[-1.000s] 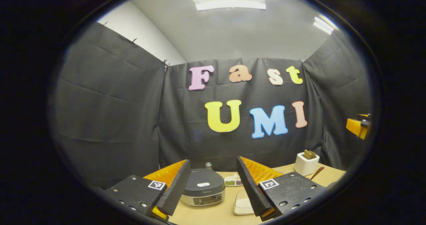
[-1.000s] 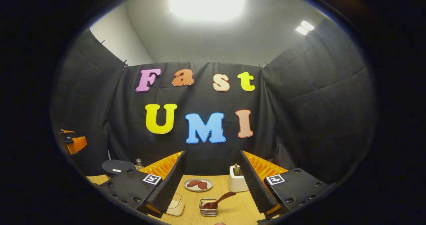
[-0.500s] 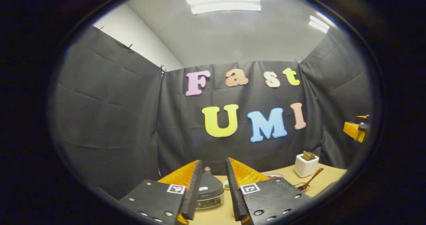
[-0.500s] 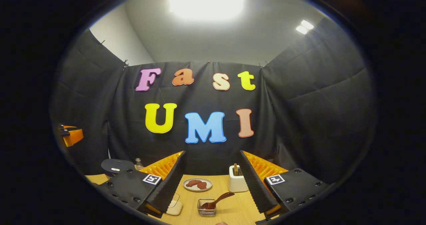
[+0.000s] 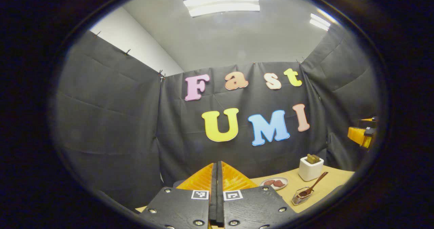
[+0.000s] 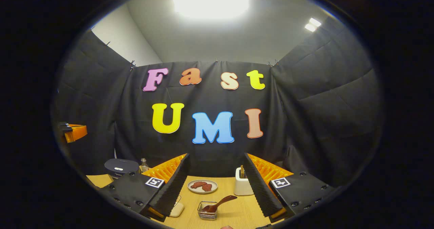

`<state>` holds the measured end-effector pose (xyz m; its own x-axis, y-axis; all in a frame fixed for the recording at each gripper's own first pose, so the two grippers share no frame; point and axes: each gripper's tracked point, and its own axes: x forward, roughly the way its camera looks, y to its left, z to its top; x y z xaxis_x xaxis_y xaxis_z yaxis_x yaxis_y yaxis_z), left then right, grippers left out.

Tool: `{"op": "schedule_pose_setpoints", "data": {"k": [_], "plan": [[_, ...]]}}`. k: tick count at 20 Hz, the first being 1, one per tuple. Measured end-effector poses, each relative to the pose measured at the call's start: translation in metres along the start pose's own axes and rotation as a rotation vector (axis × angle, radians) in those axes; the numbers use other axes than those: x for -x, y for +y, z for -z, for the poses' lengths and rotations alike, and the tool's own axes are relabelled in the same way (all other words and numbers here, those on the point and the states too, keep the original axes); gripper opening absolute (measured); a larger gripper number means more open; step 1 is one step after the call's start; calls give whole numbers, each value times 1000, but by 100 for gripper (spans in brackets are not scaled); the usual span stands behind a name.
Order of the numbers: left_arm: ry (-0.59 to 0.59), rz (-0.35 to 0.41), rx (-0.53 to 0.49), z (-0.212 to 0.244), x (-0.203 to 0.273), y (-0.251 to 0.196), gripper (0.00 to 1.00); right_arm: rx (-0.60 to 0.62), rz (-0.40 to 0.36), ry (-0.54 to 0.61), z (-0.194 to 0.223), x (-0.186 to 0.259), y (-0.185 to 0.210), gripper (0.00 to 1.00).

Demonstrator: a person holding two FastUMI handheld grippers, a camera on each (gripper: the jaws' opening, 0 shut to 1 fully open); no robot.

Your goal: Close the left gripper, press the button to open the rice cooker; take a wooden spoon from the chopstick holder with the right hand, scoop a spoonful of rice and pour it into the rice cooker, then put the wooden spoon back into the chopstick holder.

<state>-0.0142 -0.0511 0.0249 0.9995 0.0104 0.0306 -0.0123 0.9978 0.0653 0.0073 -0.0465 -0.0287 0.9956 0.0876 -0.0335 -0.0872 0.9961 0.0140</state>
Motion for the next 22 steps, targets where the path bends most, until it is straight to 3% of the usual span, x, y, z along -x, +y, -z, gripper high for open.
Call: {"op": "schedule_pose_setpoints", "data": {"k": [8,16,22], "plan": [[74,-39,15,22,-43,26,1,-20,-33,10,8,-7,2,98],[125,-4,55,73,-123,64,1,0,76,3,9,-28,7,98],[205,23,74,138,-169,79,1,26,155,14,13,-42,11,98]]}}
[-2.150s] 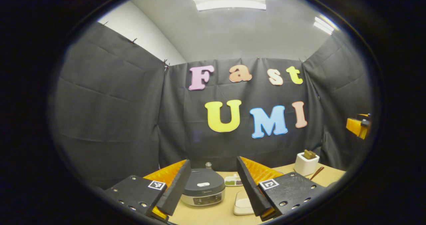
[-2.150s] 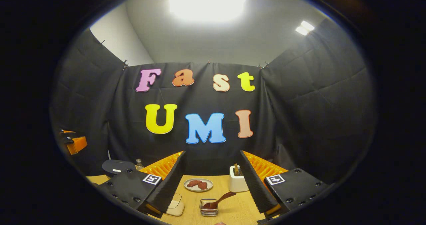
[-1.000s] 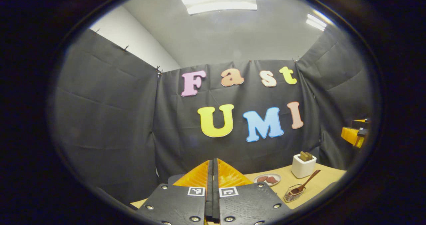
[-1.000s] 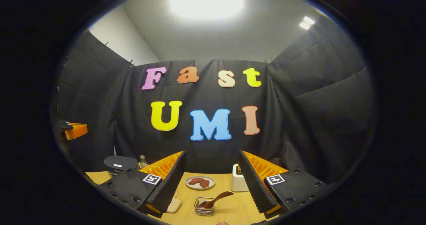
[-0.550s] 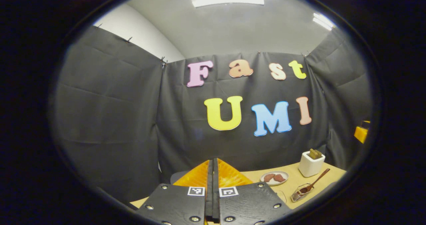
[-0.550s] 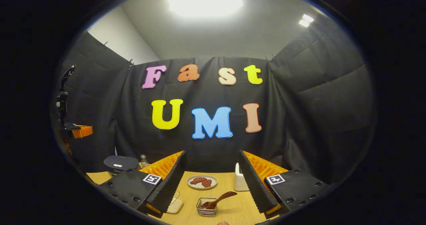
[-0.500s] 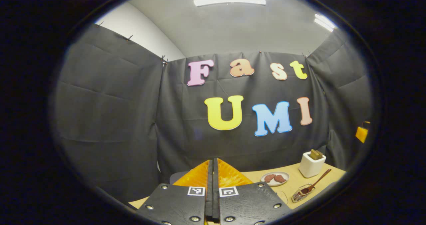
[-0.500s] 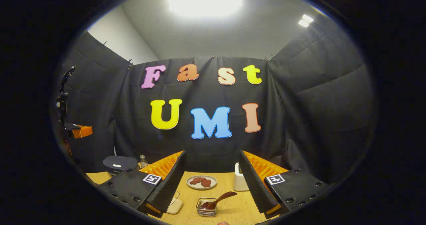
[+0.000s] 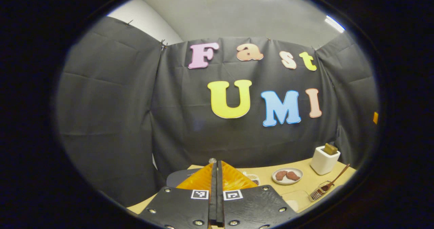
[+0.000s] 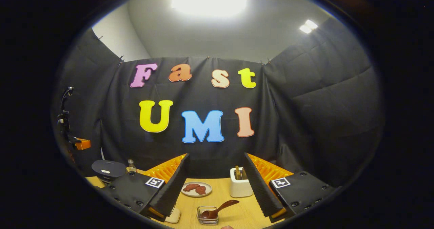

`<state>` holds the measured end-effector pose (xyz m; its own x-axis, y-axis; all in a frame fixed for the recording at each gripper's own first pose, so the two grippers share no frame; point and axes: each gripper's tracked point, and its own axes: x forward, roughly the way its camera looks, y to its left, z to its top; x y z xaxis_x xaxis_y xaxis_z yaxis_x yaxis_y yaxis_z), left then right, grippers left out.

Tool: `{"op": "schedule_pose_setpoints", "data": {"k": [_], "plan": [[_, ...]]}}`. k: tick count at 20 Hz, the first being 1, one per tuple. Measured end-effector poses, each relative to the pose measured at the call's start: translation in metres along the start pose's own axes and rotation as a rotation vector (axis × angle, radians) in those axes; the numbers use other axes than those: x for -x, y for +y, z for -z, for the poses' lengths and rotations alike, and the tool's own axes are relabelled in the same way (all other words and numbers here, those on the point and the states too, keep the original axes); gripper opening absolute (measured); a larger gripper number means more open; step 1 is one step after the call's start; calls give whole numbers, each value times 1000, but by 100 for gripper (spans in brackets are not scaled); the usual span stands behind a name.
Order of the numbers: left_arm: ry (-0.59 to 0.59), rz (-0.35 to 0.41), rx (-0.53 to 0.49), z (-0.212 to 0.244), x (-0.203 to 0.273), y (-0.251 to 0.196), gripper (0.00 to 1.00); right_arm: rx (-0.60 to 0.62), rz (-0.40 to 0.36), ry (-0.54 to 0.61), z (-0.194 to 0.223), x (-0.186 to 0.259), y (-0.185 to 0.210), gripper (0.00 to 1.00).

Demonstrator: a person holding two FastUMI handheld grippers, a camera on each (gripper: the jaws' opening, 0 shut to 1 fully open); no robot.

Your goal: Close the left gripper, press the button to open the rice cooker; take a wooden spoon from the chopstick holder with the right hand, scoop a spoonful of rice and pour it into the rice cooker, then put the wooden spoon back into the chopstick holder.

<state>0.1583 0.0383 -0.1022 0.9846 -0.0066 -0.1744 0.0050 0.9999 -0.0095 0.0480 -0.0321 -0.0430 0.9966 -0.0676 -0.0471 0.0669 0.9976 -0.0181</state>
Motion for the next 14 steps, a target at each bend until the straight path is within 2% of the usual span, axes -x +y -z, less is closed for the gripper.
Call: {"op": "schedule_pose_setpoints", "data": {"k": [5,14], "plan": [[78,28,18,50,-36,10,0,19,42,27,8,-9,9,98],[236,67,33,151,-70,11,1,82,41,57,16,-15,37,96]]}}
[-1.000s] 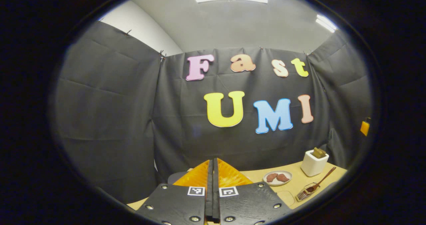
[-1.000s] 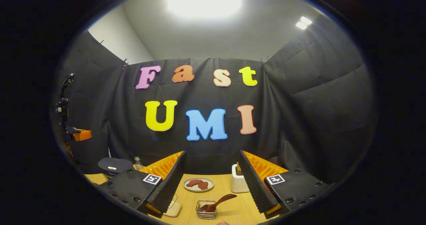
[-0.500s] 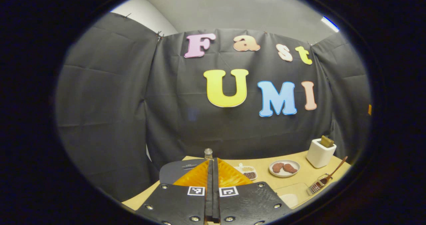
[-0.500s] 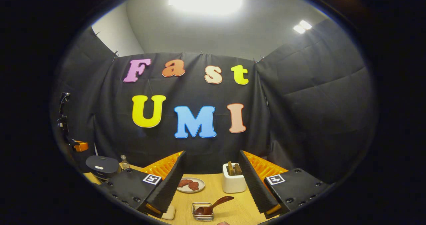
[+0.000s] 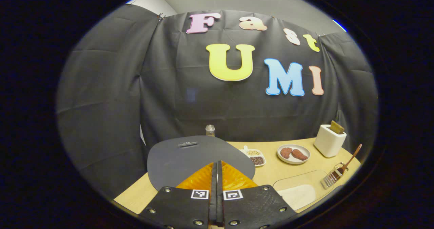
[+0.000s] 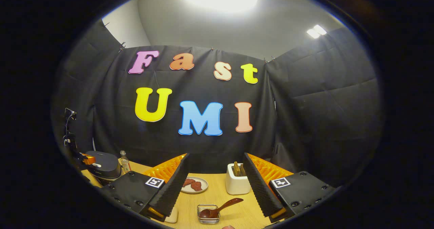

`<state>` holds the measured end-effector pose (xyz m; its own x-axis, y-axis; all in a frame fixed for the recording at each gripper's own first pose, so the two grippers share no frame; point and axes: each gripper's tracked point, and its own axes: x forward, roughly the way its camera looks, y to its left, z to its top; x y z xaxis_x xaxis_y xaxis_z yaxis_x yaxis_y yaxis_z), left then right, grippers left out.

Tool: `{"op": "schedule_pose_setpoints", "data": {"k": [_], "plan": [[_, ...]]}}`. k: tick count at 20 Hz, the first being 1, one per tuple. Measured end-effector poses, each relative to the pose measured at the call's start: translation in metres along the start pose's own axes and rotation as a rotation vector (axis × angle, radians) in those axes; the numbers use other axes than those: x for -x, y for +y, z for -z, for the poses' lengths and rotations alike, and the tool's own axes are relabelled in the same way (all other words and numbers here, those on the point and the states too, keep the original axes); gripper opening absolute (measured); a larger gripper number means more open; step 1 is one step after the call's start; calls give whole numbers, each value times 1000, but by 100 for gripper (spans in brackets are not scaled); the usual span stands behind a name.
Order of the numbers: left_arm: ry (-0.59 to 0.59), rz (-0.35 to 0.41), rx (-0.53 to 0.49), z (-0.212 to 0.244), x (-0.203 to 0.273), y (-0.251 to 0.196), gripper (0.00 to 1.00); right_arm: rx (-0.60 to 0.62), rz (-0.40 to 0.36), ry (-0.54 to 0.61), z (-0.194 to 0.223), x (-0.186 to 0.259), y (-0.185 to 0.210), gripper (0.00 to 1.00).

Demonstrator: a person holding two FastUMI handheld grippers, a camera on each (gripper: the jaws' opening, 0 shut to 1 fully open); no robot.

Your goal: Close the left gripper, press the button to open the rice cooker; take a wooden spoon from the chopstick holder with the right hand, scoop a spoonful of rice and pour it into the rice cooker, then put the wooden spoon back into the chopstick holder.

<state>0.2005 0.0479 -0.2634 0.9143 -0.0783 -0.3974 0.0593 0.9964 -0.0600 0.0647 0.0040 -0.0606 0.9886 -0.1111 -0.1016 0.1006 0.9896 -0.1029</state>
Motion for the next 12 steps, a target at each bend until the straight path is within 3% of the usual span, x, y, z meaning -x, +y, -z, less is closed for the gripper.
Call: {"op": "schedule_pose_setpoints", "data": {"k": [8,12], "plan": [[42,3,7,29,-12,0,4,14,1,2,0,-5,5,96],[51,1,75,35,-8,1,0,3,-11,10,4,-6,9,98]]}}
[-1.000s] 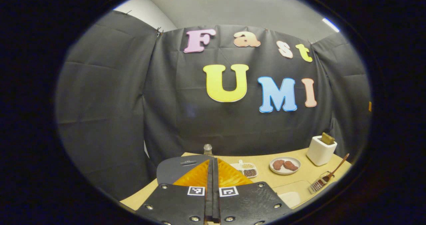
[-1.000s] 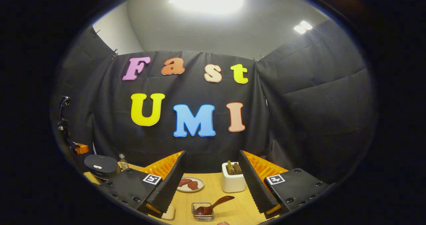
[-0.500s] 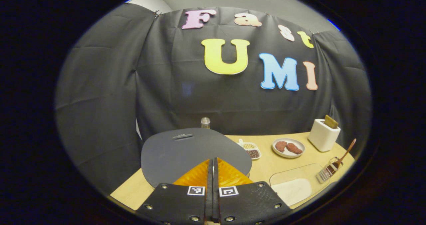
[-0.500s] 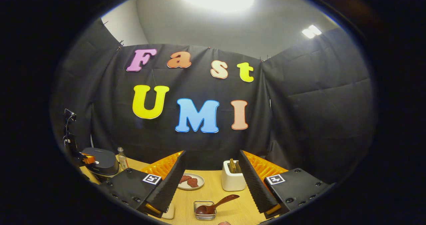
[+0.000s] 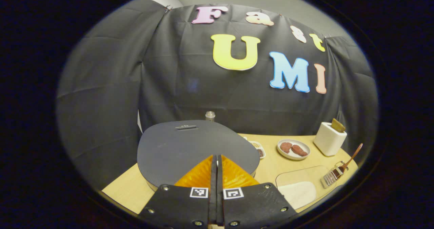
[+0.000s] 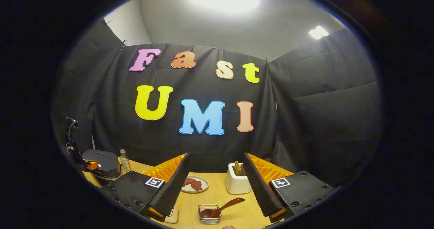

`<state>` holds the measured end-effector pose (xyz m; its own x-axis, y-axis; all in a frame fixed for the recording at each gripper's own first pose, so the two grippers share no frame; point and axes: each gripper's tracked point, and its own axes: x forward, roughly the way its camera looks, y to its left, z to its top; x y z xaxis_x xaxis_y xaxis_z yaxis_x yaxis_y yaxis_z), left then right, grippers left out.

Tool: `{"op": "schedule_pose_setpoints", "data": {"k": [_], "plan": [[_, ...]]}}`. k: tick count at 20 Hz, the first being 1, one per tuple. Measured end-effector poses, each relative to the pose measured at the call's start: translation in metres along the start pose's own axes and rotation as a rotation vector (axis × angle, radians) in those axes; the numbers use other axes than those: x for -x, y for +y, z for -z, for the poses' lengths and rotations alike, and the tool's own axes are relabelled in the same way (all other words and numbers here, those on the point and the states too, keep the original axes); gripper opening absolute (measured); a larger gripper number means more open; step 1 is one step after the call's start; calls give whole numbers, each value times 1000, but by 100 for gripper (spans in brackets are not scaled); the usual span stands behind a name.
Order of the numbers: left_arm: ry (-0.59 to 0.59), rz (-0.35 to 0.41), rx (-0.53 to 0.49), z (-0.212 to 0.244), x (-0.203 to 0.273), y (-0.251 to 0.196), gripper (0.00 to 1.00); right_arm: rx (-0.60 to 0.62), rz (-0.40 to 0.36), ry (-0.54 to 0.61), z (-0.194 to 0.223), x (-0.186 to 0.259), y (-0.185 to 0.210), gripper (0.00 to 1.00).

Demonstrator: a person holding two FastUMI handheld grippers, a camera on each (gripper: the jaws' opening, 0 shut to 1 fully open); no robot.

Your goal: Close the left gripper, press the button to open the rice cooker; take a wooden spoon from the chopstick holder with the right hand, scoop a spoonful of rice and pour it into the rice cooker, then put the wooden spoon back into the chopstick holder.

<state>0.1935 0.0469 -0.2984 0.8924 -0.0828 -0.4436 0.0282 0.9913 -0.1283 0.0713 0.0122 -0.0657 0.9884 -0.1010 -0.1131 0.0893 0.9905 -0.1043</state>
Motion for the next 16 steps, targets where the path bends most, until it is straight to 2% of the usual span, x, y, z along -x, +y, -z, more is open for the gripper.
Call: {"op": "schedule_pose_setpoints", "data": {"k": [1,6,13,16], "plan": [[12,-7,-18,3,-1,-2,2,-3,-7,3,0,0,2,98],[-44,-40,-58,-17,5,-2,2,-10,-22,-22,-8,4,-2,99],[-254,-85,-108,-125,43,-4,2,-39,-28,-34,-12,8,-13,99],[-311,-94,-123,-159,70,-6,0,-46,-37,-38,-13,6,-17,99]]}}
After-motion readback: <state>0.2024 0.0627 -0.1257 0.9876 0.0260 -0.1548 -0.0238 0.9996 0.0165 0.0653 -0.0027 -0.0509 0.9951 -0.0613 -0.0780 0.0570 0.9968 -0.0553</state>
